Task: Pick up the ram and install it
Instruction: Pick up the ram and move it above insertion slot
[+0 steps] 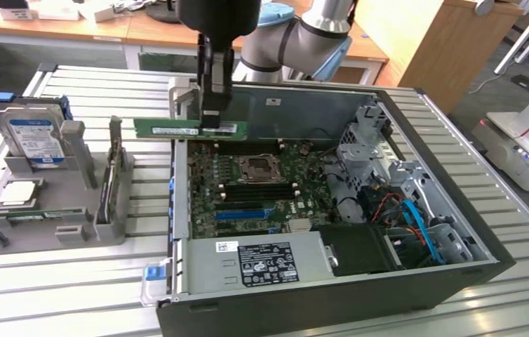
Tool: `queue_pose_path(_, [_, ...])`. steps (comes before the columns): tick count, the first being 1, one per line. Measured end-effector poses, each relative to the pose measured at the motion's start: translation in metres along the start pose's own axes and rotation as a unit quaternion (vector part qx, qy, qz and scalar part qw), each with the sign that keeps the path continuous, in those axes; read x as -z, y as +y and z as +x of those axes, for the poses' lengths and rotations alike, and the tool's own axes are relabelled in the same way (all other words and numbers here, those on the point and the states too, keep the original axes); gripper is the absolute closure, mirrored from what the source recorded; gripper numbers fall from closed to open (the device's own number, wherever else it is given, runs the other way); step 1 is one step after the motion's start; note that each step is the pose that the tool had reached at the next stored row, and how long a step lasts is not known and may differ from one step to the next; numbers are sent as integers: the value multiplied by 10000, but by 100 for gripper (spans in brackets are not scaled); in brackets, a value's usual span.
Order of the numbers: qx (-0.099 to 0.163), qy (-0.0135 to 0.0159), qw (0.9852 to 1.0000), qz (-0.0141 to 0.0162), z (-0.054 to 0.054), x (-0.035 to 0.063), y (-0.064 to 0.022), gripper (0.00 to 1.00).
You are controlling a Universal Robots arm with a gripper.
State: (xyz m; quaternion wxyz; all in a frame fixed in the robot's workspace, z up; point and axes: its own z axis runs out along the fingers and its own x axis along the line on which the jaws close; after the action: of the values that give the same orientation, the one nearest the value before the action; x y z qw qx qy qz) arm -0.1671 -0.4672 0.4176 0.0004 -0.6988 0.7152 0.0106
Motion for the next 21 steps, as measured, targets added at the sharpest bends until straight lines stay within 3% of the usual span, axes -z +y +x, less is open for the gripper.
queue_pose_path(21, [0,-1,10000,0,-20,12,-857,88])
